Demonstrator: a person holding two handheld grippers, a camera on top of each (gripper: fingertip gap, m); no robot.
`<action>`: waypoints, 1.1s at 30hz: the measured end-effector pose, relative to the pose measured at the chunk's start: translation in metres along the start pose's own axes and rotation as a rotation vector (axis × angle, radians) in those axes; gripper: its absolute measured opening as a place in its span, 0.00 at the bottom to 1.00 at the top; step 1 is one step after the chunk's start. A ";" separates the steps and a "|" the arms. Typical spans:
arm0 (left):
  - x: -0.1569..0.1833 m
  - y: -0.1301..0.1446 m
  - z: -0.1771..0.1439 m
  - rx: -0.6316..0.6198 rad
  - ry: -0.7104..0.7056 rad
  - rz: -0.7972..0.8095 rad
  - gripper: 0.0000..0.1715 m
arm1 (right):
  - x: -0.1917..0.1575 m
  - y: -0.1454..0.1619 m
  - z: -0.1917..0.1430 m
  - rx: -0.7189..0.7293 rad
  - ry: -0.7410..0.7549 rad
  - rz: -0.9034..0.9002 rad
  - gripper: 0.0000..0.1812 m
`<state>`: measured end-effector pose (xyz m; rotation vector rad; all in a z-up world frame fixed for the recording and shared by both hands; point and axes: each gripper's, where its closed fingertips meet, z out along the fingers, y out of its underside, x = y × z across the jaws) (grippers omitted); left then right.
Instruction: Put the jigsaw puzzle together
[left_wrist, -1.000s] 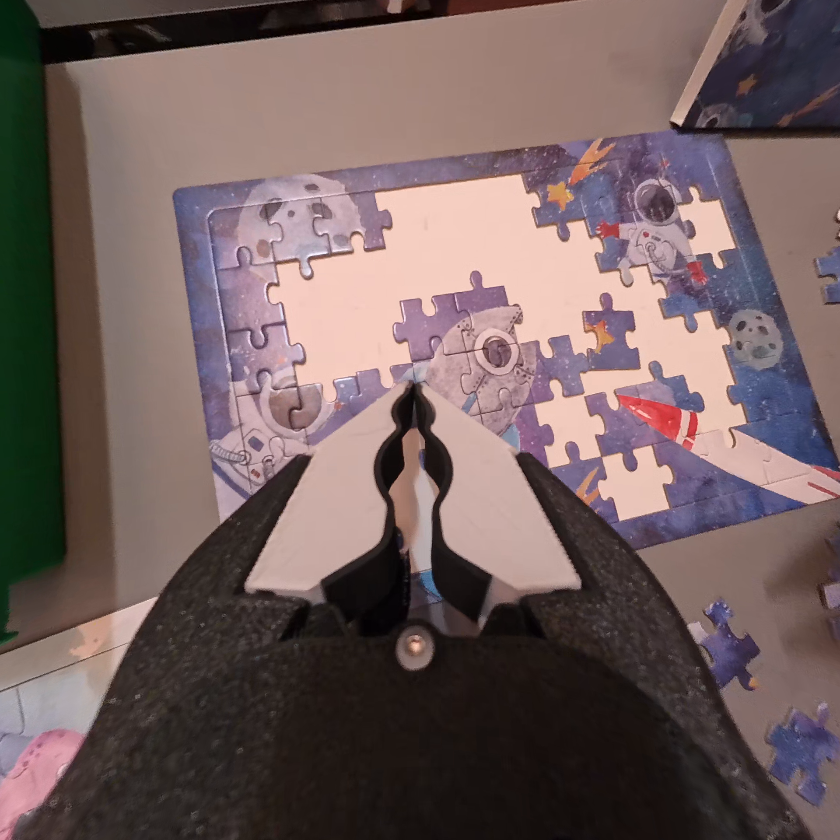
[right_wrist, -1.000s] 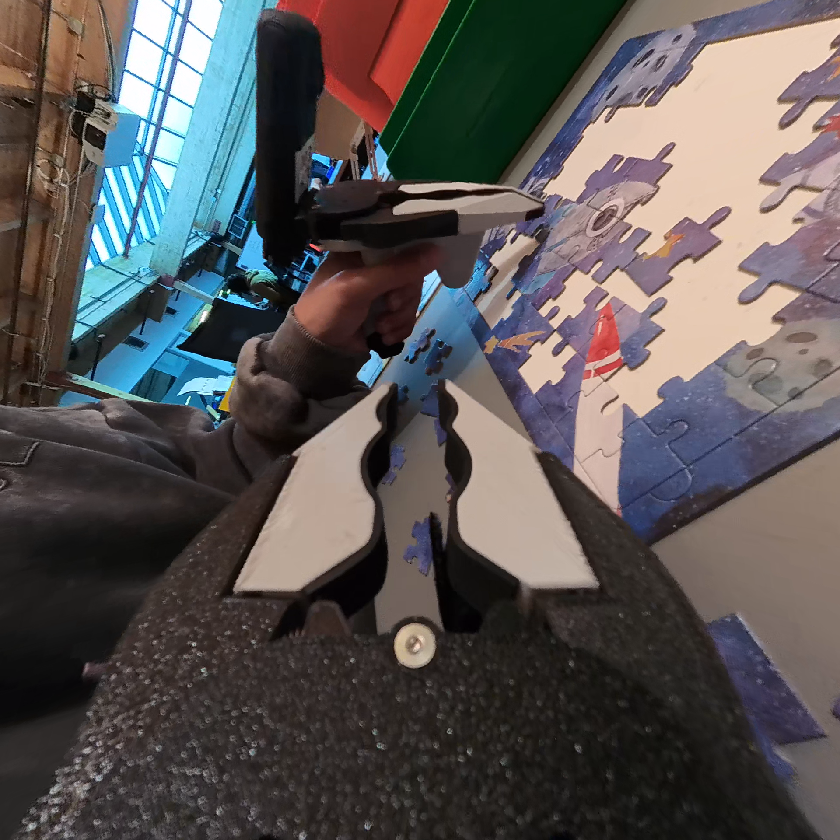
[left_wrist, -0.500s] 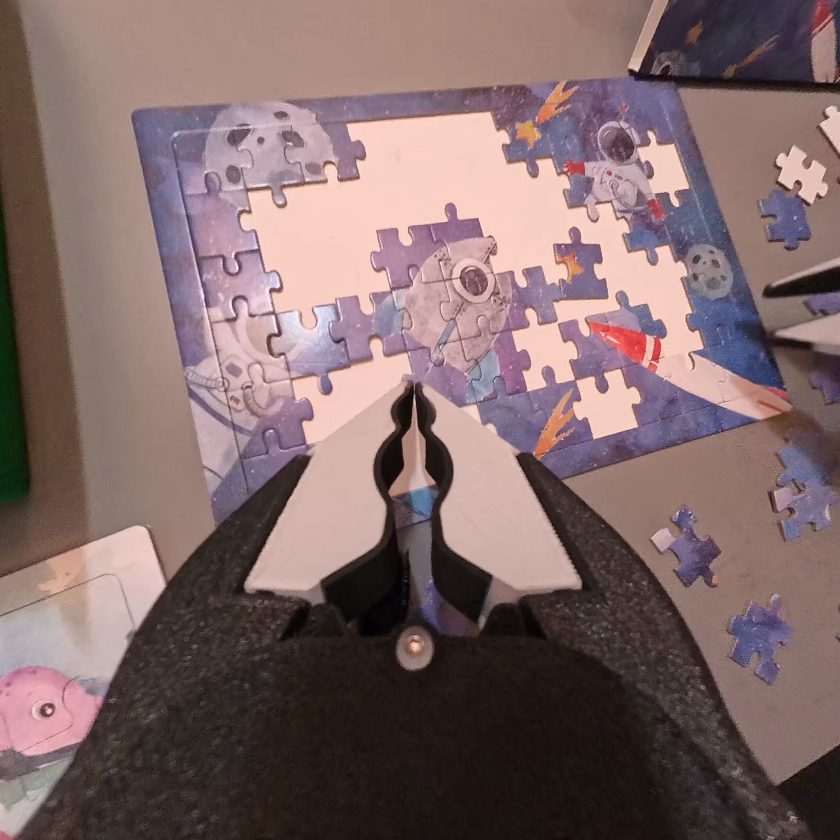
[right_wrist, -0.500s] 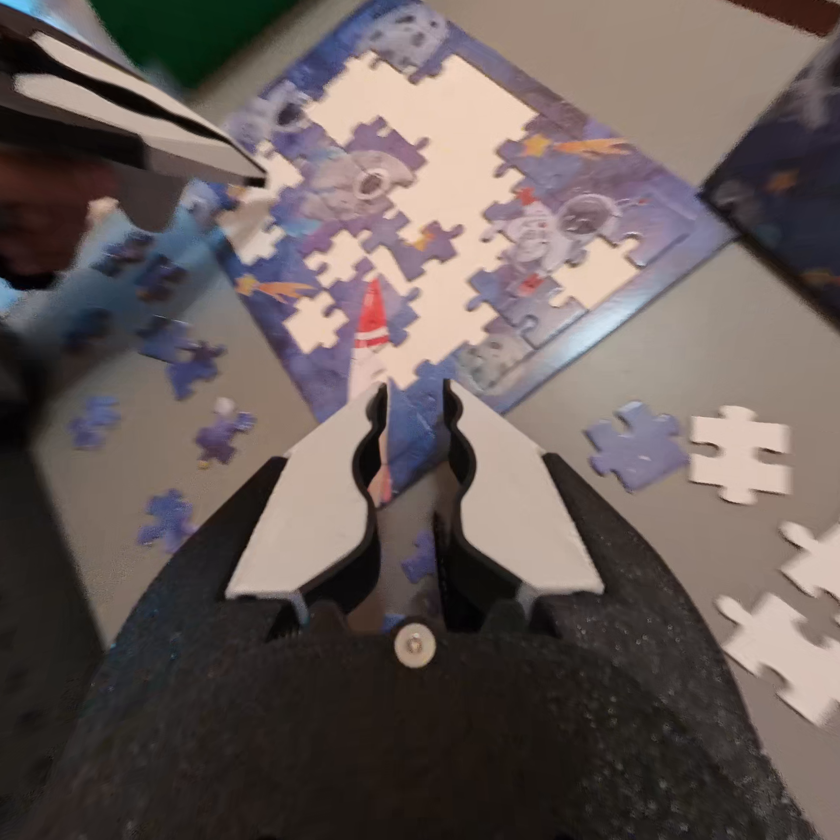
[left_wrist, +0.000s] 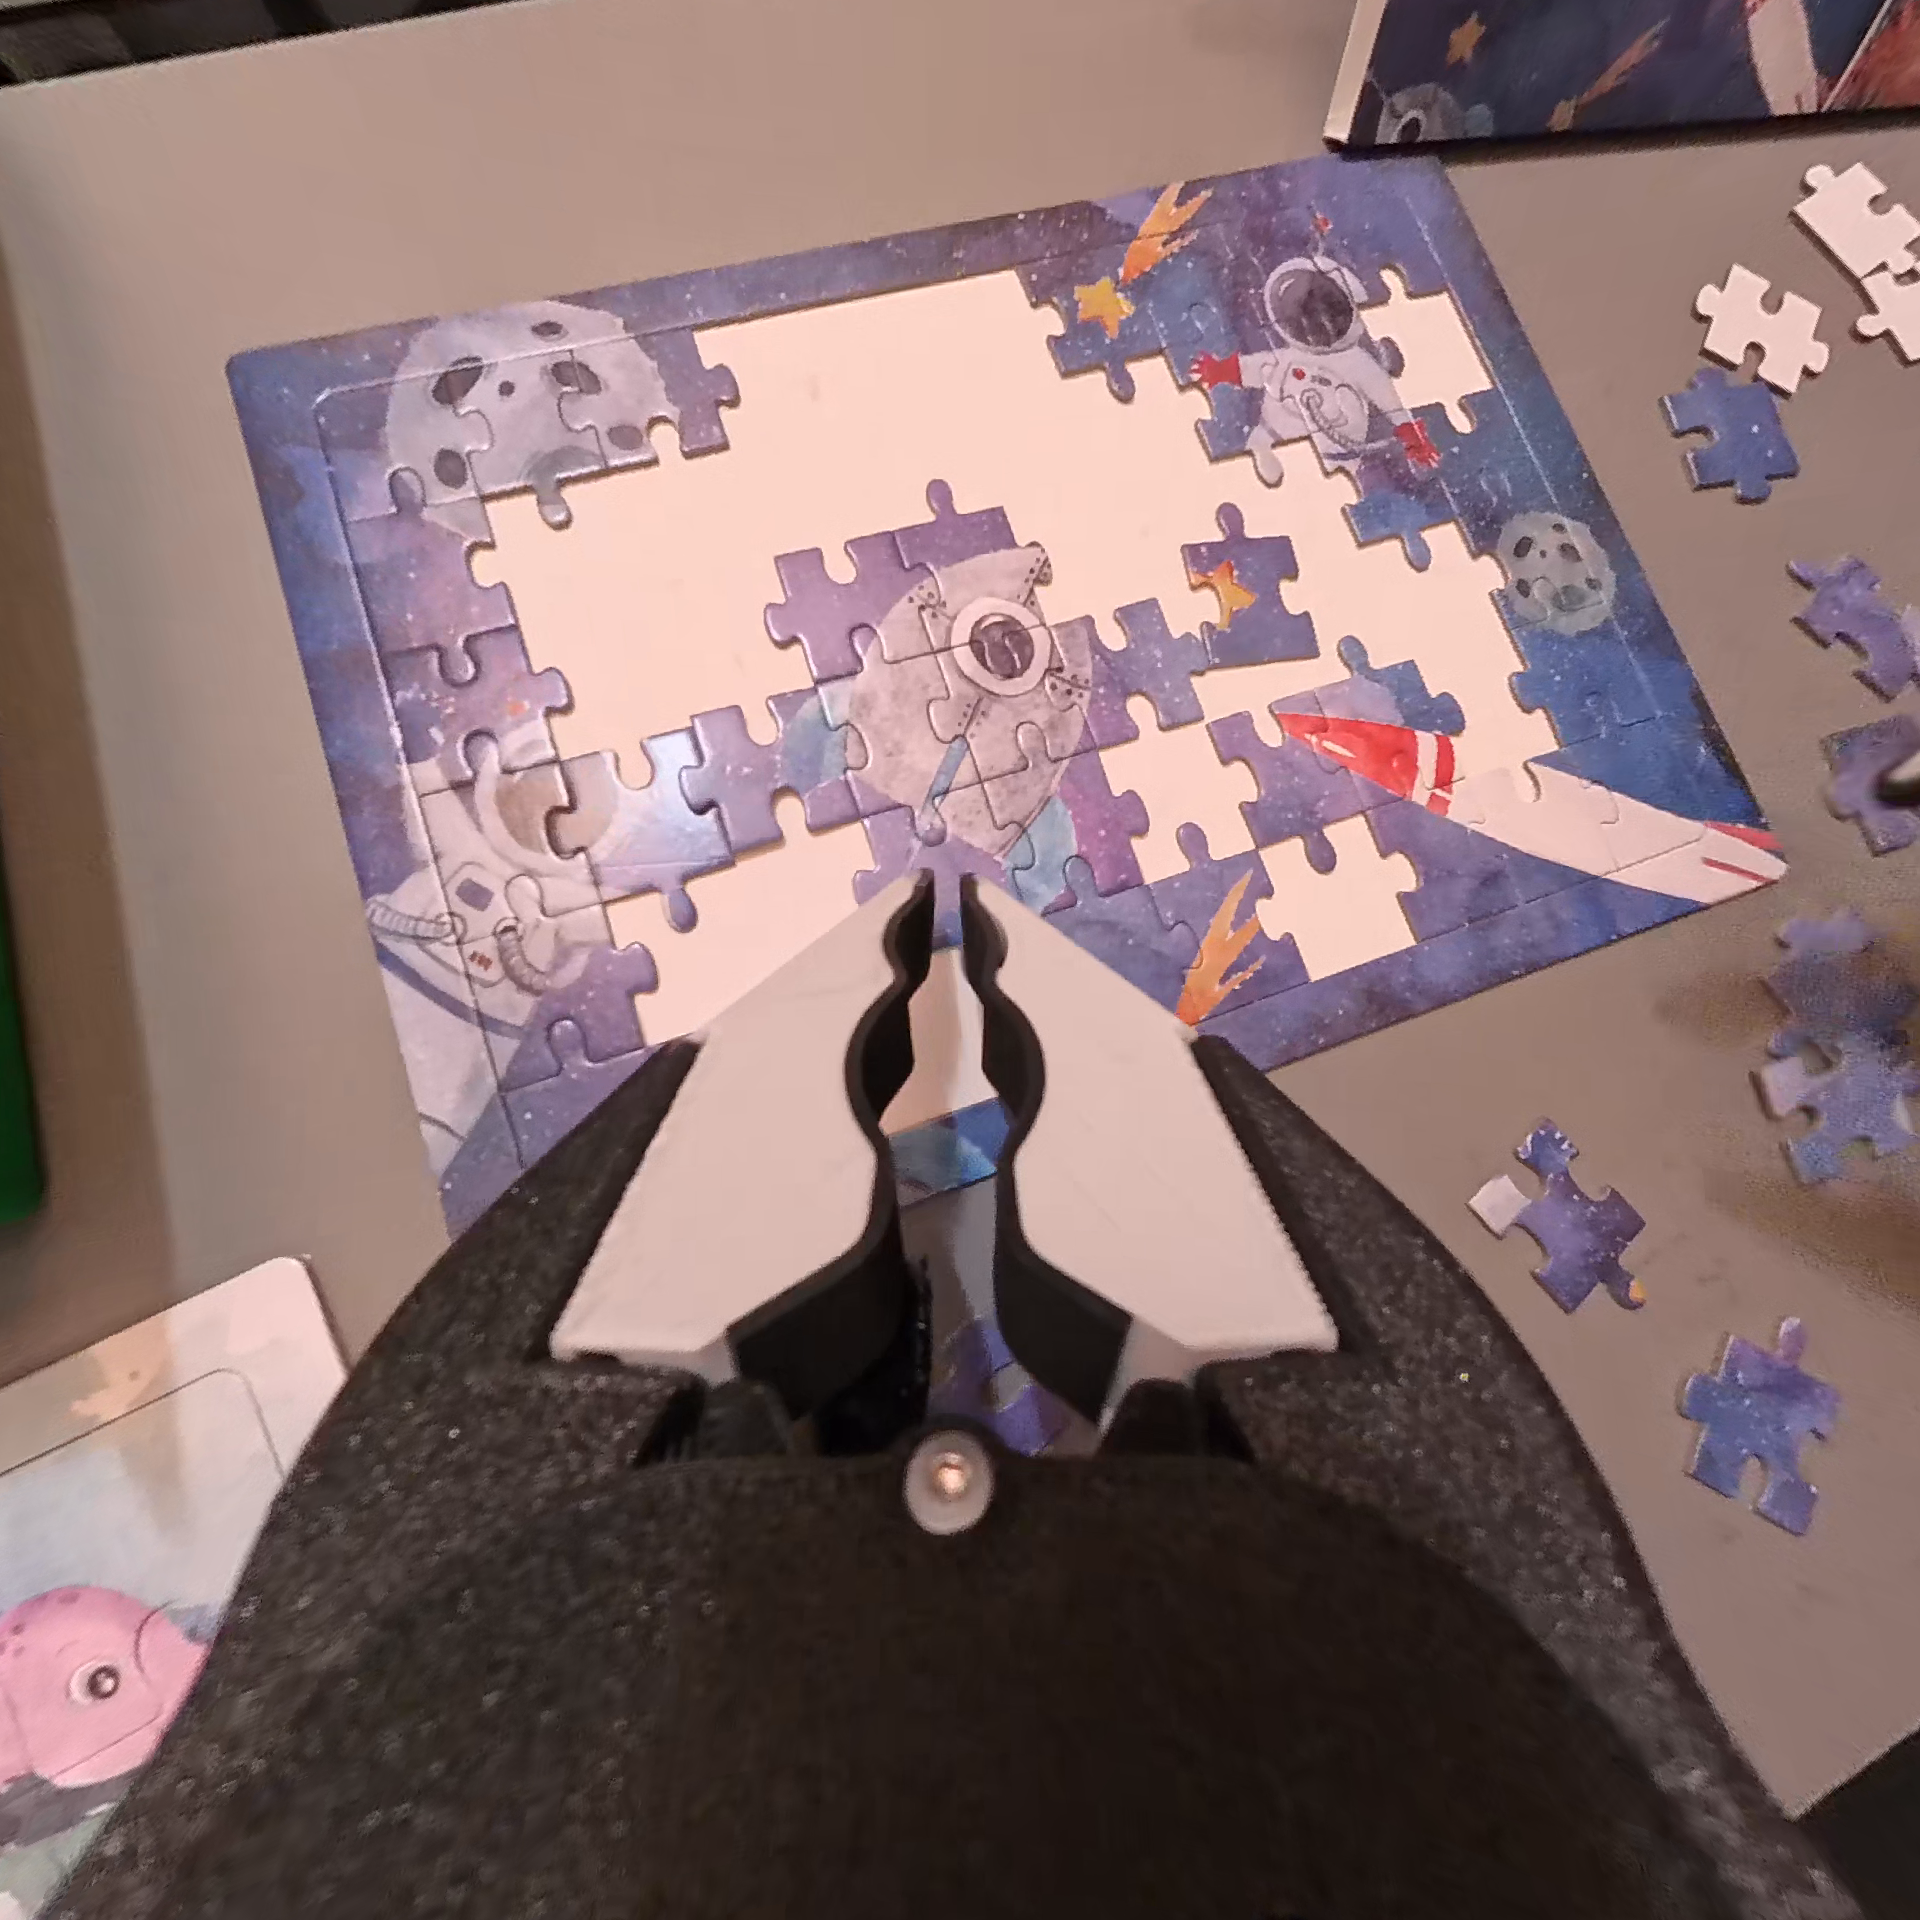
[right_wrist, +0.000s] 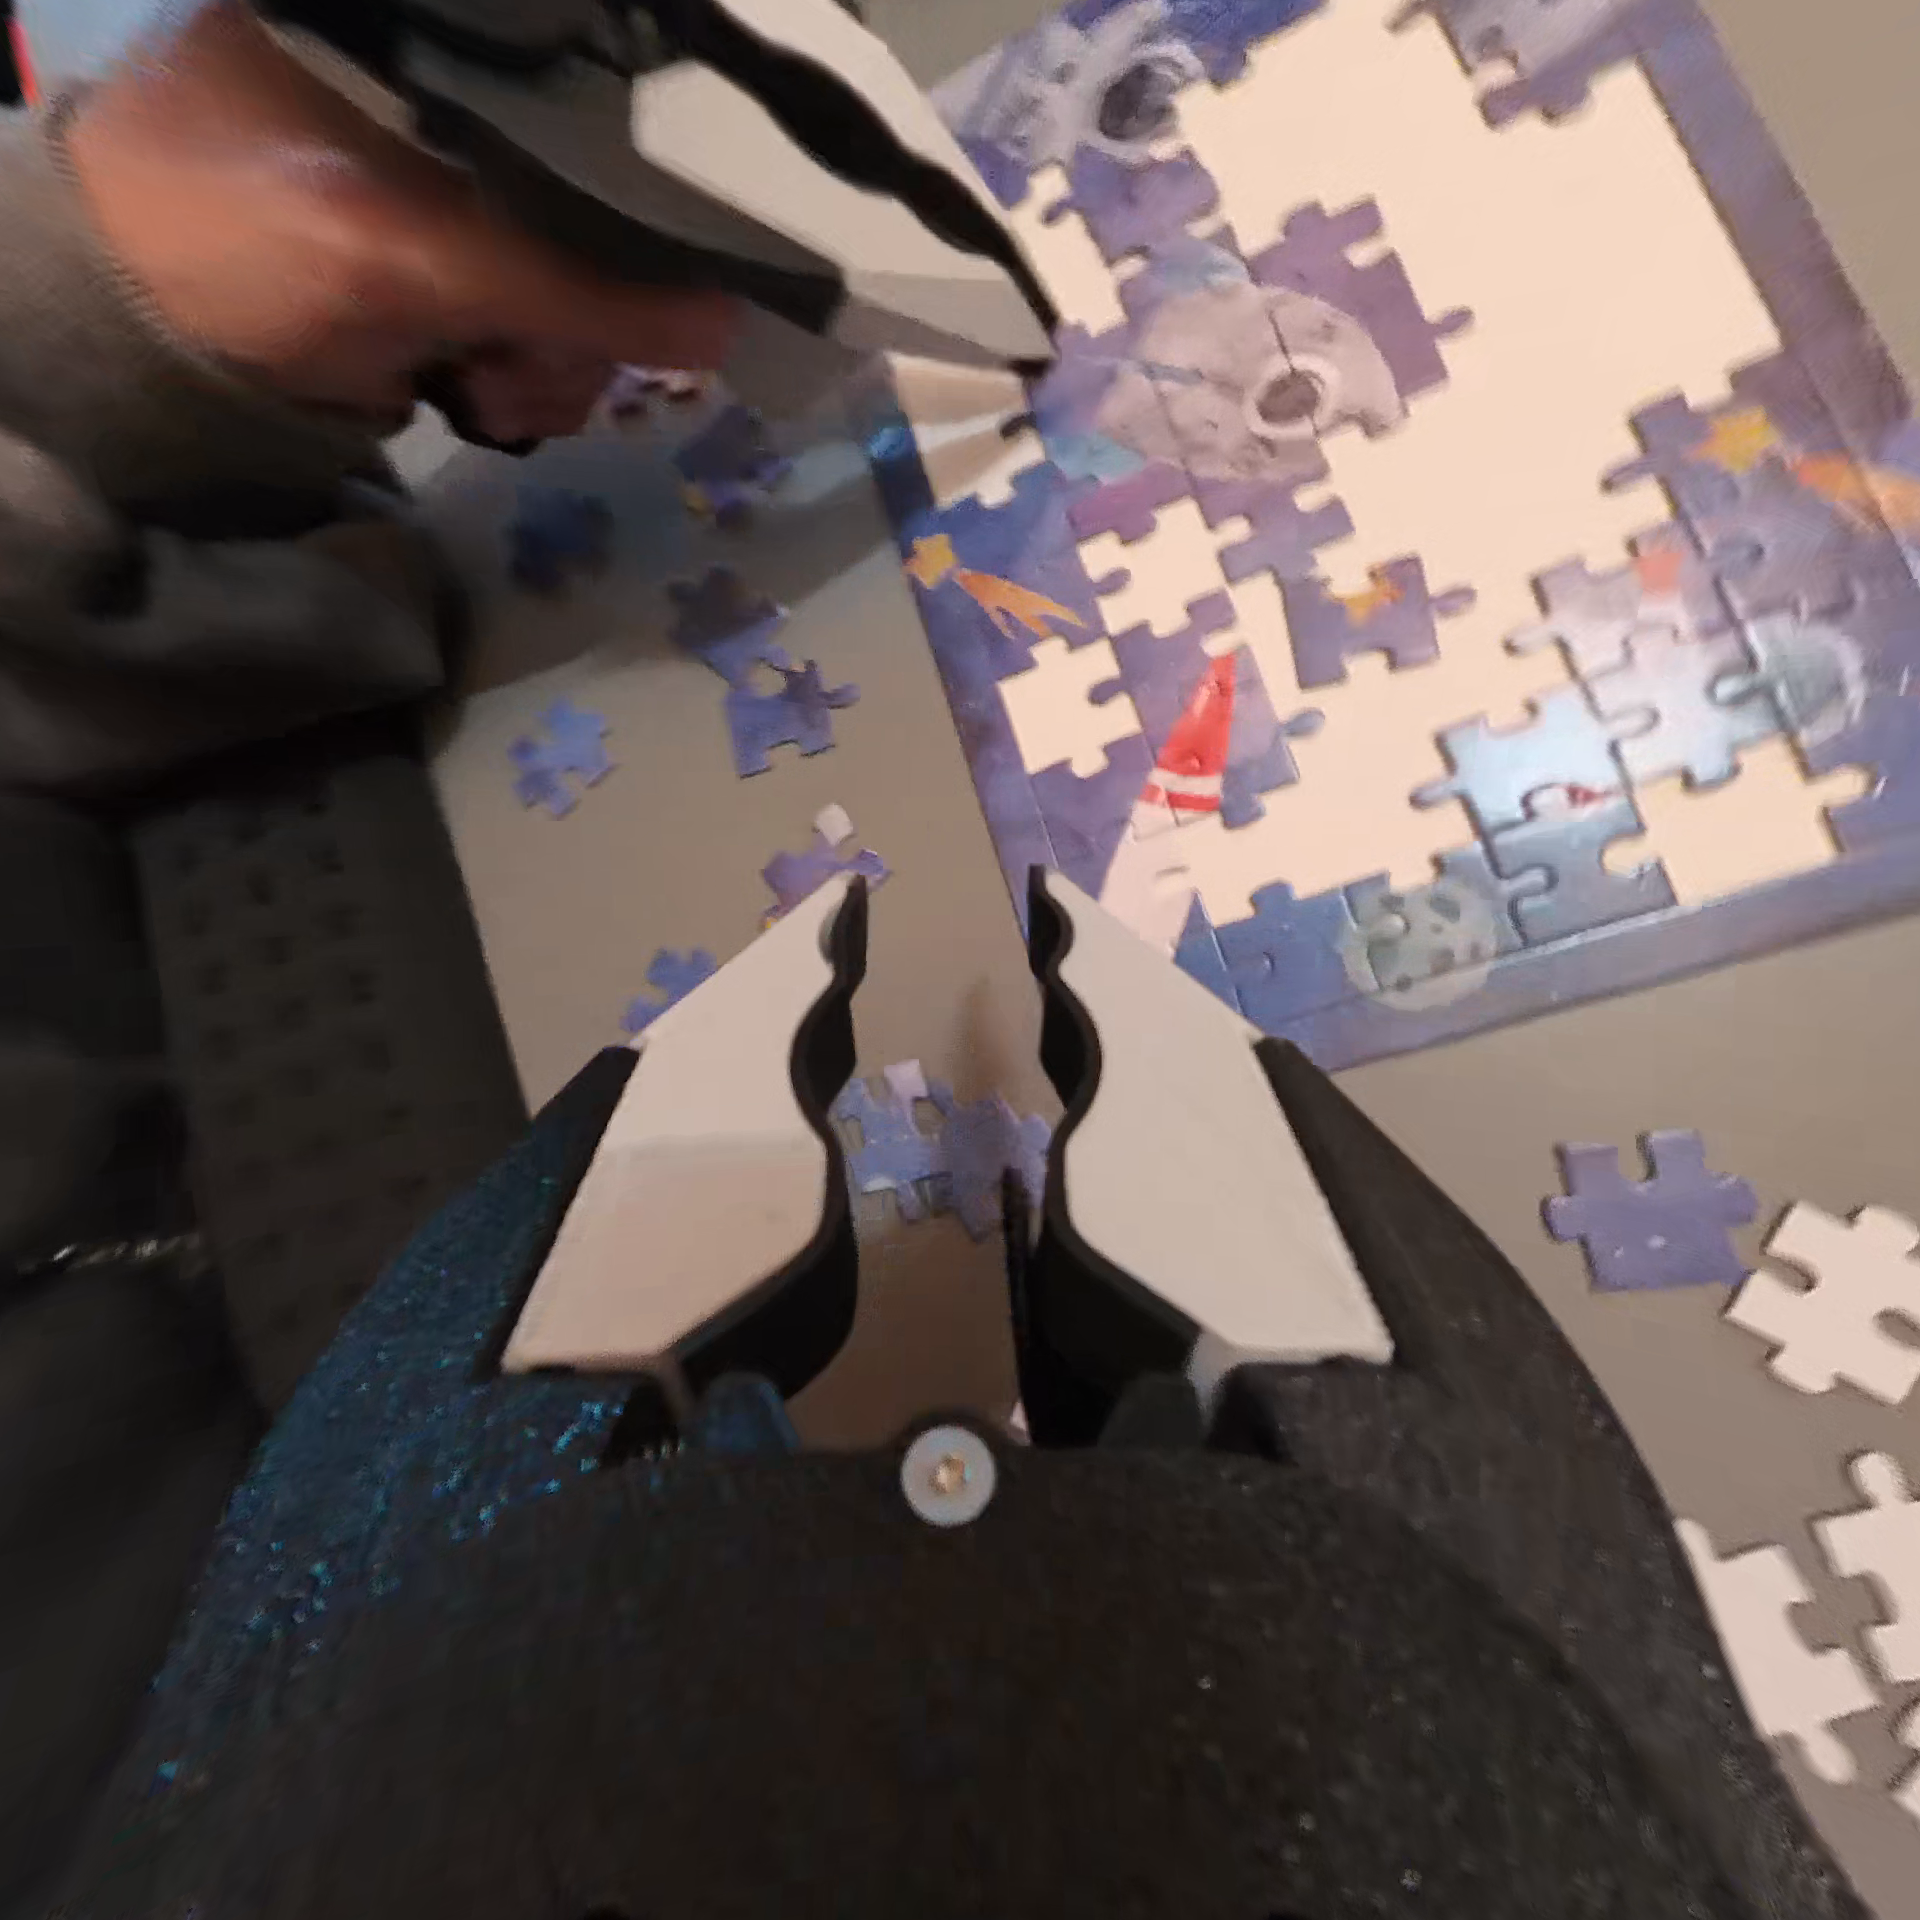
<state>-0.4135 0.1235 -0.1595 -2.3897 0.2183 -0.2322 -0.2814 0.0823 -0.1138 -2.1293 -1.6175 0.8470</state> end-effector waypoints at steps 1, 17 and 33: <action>0.002 0.000 0.000 0.002 0.004 0.003 0.03 | -0.003 -0.009 -0.004 -0.016 -0.020 -0.032 0.17; 0.038 0.023 0.001 -0.022 0.040 0.116 0.00 | 0.041 -0.053 0.100 0.030 -0.095 -0.208 0.12; 0.039 0.023 0.001 0.022 0.116 0.009 0.00 | 0.050 -0.053 0.103 -0.184 0.085 -0.516 0.09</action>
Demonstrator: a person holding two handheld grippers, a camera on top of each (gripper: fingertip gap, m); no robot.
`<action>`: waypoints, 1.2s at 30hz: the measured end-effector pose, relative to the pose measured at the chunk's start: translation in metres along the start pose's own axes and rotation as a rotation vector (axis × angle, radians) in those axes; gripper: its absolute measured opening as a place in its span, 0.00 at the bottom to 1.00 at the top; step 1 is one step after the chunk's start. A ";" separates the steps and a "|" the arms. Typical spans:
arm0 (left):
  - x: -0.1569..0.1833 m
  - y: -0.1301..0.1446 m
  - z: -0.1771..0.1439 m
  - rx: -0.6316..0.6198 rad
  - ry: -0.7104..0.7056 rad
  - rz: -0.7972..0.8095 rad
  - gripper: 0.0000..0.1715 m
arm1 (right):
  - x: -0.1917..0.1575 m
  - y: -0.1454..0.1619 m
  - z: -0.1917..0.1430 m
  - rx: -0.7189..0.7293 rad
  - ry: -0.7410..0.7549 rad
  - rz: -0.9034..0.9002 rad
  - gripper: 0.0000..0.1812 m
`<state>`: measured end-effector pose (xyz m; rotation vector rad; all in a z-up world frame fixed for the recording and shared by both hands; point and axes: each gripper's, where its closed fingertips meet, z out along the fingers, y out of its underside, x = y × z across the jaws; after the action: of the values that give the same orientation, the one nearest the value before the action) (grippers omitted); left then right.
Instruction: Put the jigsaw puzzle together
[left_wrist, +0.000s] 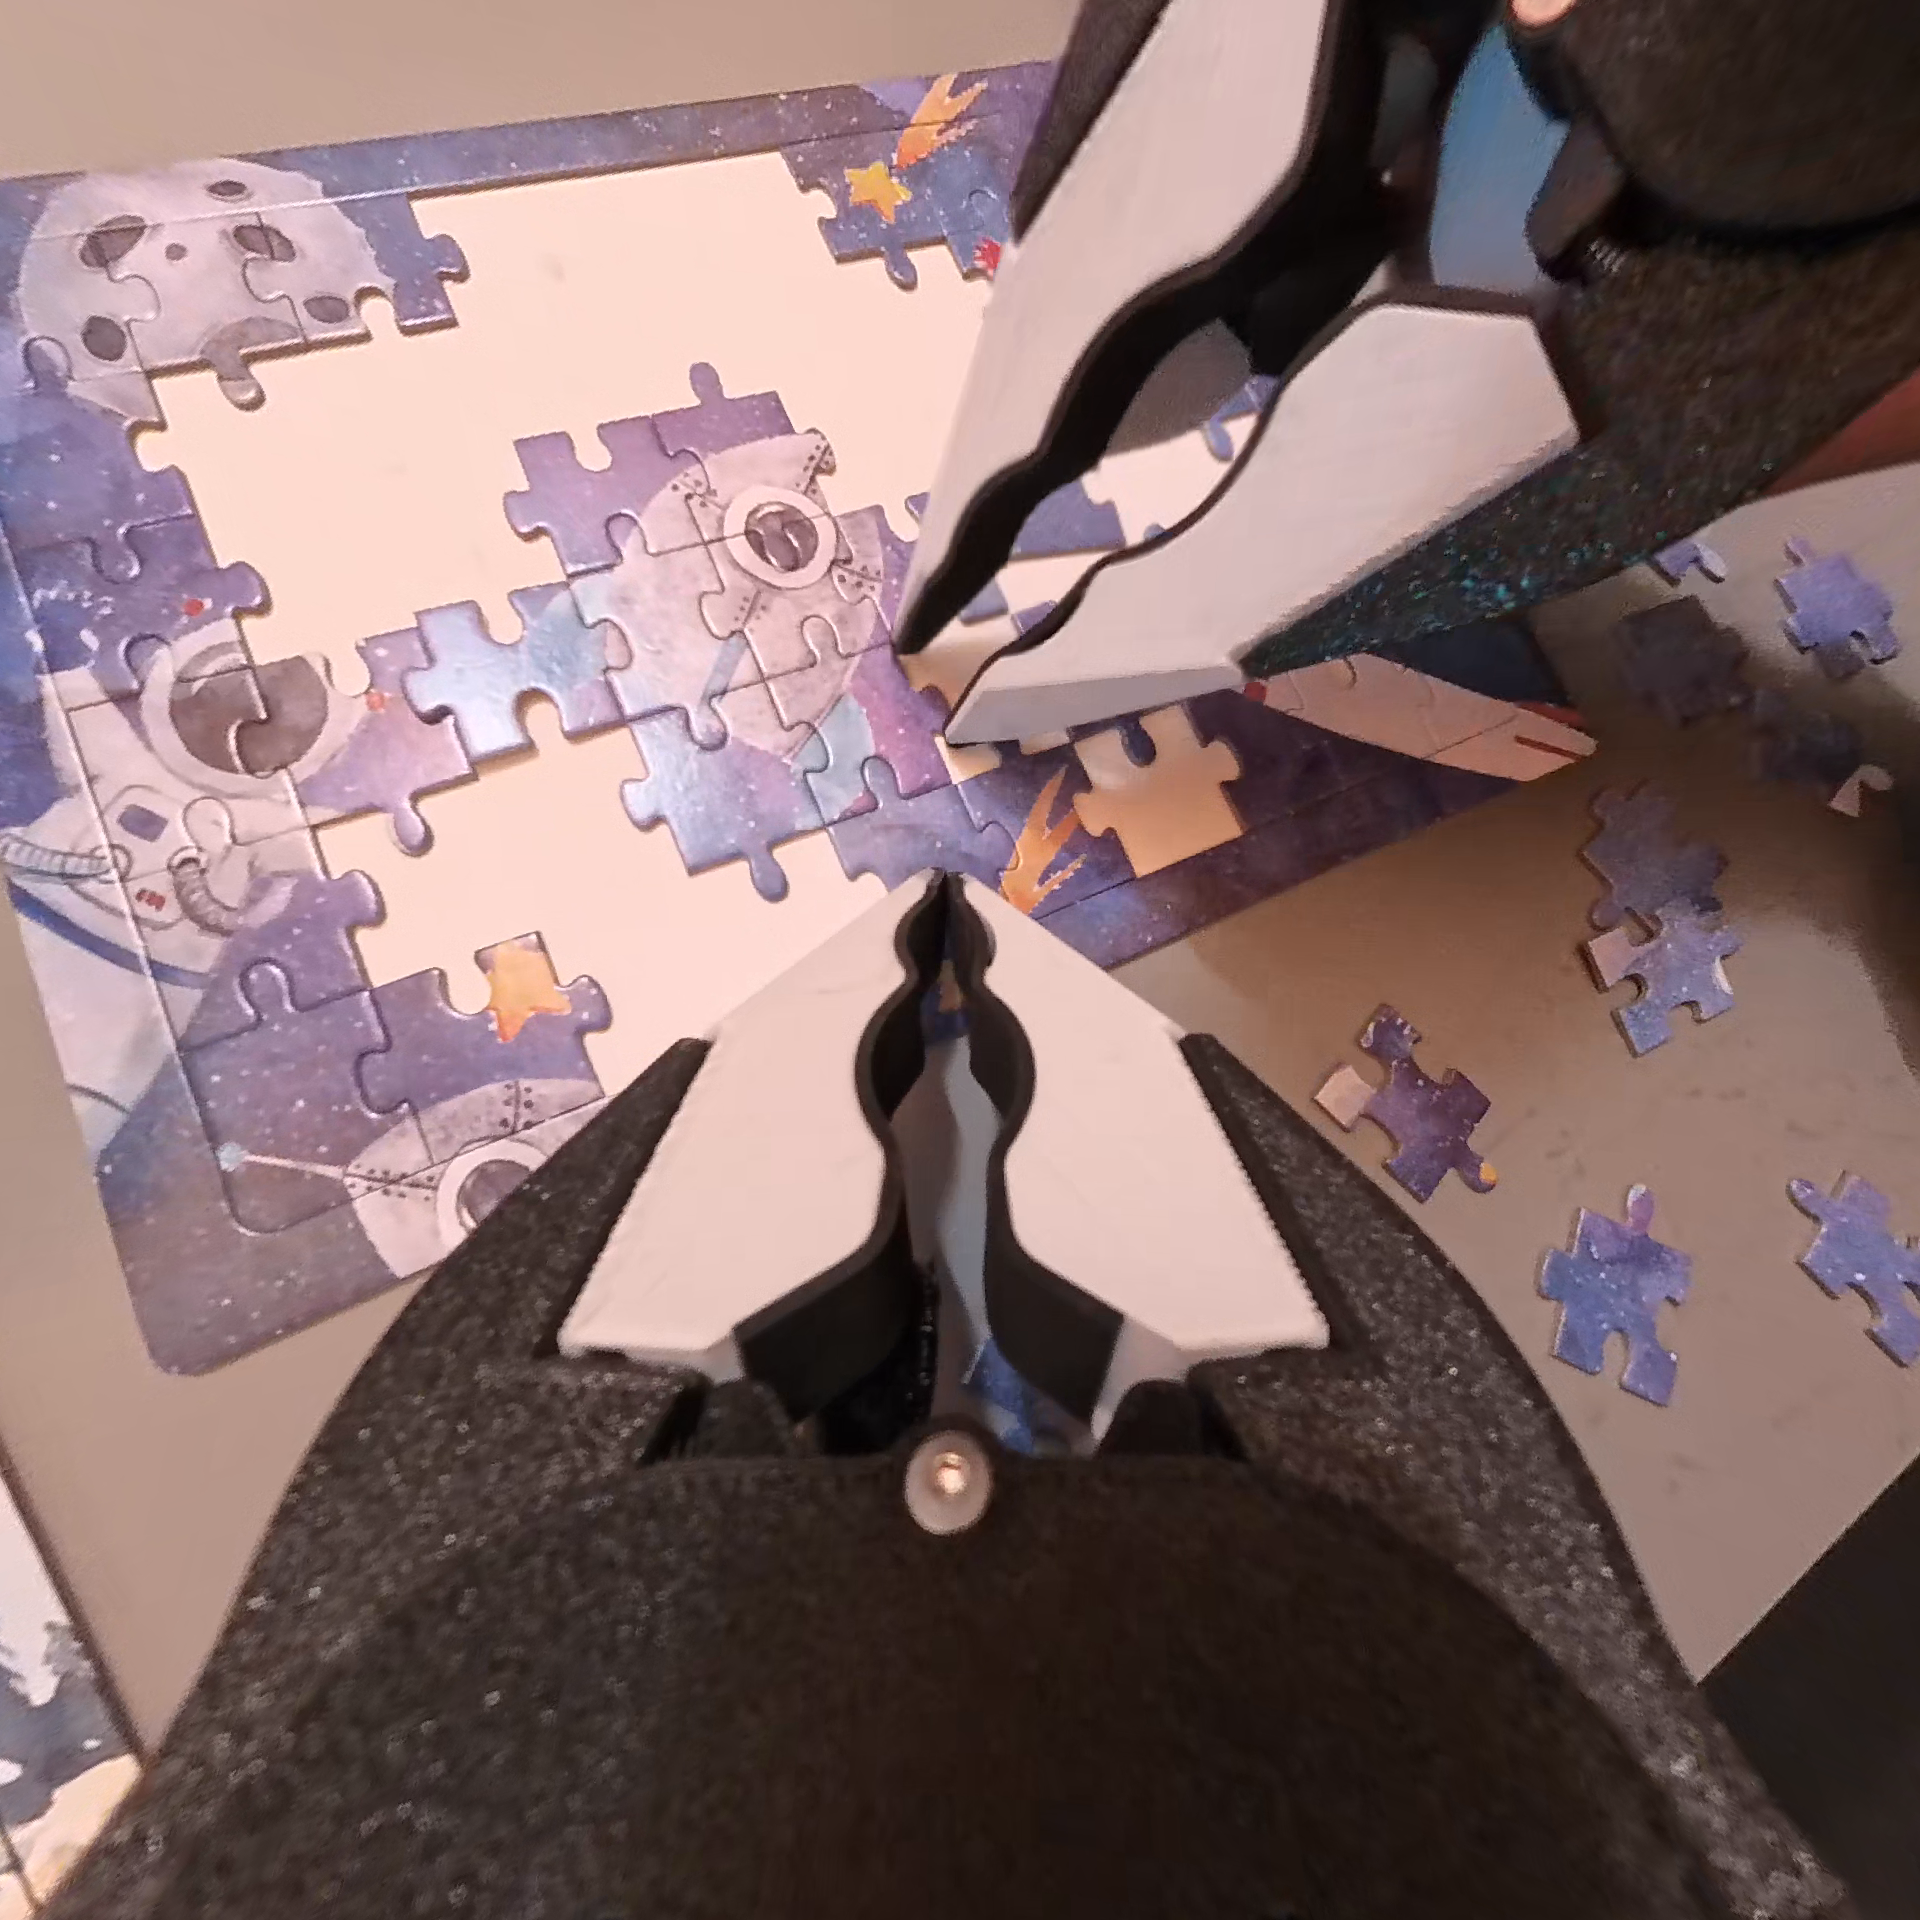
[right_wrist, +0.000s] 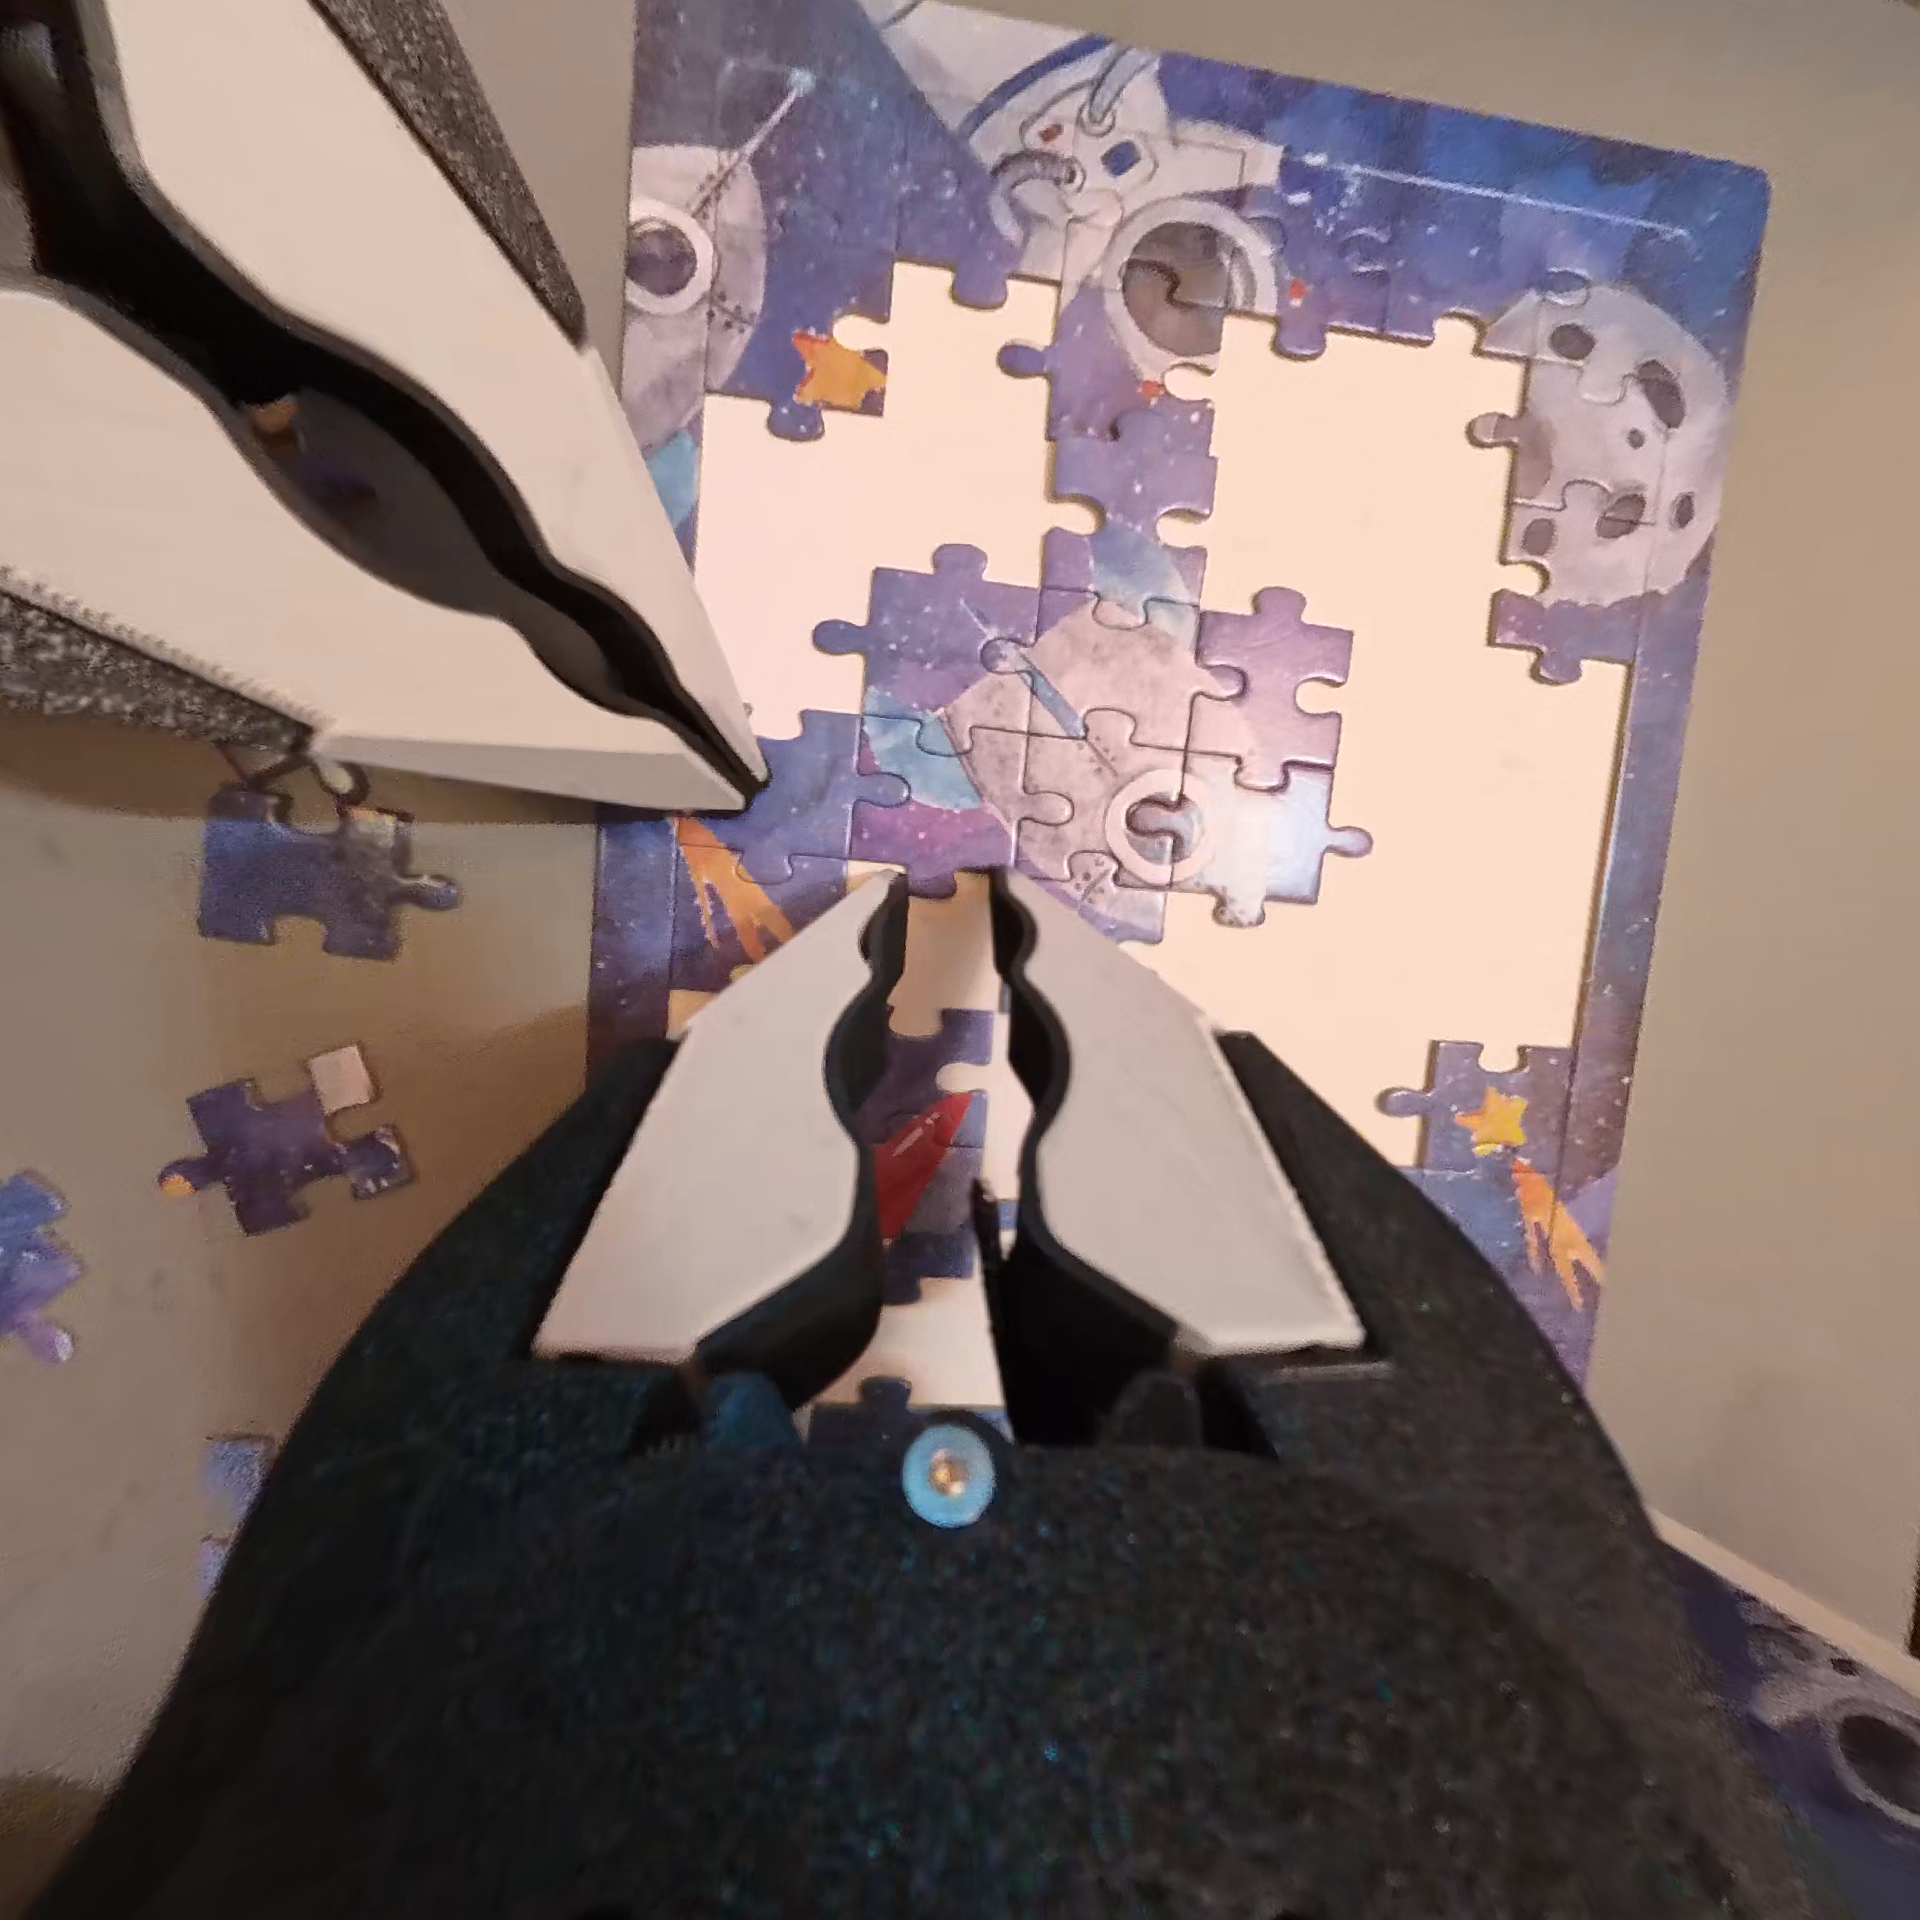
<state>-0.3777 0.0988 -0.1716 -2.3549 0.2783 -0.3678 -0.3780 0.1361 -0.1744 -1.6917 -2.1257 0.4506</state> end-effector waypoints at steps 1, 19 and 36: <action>0.000 0.000 0.000 0.000 0.002 -0.003 0.00 | 0.001 0.000 0.000 -0.025 -0.008 -0.005 0.09; 0.000 0.000 0.000 0.014 0.011 -0.030 0.00 | 0.034 -0.003 -0.010 -0.078 -0.008 0.082 0.01; 0.000 0.000 0.000 0.017 0.020 -0.034 0.00 | 0.031 0.018 -0.010 -0.035 -0.198 0.162 0.20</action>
<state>-0.3781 0.0993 -0.1715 -2.3425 0.2433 -0.4083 -0.3643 0.1700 -0.1713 -1.9190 -2.1502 0.6554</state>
